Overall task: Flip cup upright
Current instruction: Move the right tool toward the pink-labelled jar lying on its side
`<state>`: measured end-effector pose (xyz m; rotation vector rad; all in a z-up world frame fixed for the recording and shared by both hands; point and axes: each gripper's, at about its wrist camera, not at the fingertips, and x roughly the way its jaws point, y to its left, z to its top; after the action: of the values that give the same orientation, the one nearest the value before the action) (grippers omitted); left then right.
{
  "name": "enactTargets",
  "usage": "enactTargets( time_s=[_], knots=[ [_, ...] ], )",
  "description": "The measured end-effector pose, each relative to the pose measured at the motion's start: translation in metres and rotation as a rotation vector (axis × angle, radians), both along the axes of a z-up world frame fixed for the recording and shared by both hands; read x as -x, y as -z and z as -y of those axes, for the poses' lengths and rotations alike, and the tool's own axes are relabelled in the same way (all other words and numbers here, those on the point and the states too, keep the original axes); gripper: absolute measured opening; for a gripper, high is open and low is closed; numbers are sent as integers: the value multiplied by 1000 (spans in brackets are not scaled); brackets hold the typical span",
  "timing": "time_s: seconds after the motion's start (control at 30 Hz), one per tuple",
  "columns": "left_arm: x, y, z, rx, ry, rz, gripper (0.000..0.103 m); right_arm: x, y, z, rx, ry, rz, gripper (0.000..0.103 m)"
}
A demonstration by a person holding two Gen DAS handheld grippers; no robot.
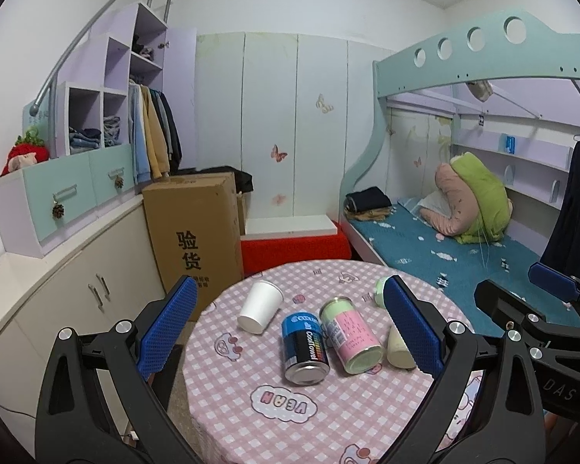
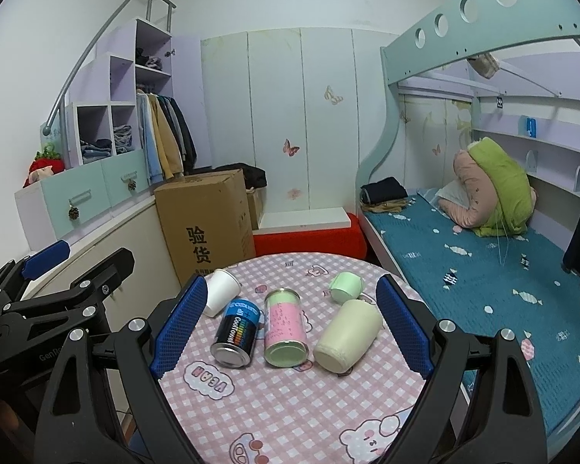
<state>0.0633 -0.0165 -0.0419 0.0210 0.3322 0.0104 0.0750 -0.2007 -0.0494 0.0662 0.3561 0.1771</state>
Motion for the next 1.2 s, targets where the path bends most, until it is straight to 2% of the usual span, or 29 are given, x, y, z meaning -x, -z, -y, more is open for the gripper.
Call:
enactTargets(
  time_s=[0.33, 0.73, 0.97, 1.2],
  knots=[
    [-39, 24, 26, 17, 10, -124, 97, -29, 25, 29, -27, 15, -87, 86],
    [-114, 96, 69, 34, -17, -357, 97, -82, 83, 75, -73, 58, -247, 86],
    [-151, 135, 82, 8, -40, -447, 97, -115, 117, 89, -86, 59, -337, 86],
    [-176, 156, 88, -11, -50, -498, 97, -138, 135, 99, -113, 58, -365, 86]
  ],
)
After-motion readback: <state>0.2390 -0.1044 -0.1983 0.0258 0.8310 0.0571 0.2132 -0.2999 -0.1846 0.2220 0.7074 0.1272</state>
